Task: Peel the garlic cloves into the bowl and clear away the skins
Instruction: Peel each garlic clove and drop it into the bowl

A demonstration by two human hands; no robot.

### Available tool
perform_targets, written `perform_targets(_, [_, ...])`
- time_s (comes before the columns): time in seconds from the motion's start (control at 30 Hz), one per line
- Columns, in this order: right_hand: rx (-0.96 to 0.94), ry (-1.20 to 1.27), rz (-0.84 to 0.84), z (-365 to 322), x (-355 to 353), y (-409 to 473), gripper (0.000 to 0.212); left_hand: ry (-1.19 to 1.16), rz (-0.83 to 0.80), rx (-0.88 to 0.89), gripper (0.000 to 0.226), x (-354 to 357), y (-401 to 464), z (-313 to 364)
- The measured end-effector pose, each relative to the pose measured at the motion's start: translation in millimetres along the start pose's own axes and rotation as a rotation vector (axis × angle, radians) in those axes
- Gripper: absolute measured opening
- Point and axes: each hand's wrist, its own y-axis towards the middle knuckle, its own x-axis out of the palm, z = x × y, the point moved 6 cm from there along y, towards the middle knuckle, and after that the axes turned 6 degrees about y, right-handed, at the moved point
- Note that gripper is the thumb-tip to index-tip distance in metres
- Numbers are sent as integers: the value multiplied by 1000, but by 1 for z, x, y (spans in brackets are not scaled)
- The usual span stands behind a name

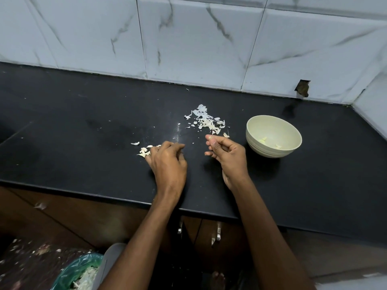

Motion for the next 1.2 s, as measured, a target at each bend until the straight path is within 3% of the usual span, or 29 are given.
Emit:
perform_targets(0.13, [12,30,-24,0,2,-2,17,-246,-116,94,22,8,3,7])
perform_targets(0.23, [11,26,-57,-1,4,-3,19,-529,-245,41,15,14,5,7])
perform_targets(0.37, [17,16,-95,-3,8,-7,19,-676,-304,0,12,17,9,6])
perform_targets(0.83, [-17,-76,-112,-8,15,-17,19,-607,-230,59,11,17,10,5])
perform_targets(1.2, [-22,-134,-116,-3,13,-16,18,-618,-286,24,12,18,8,6])
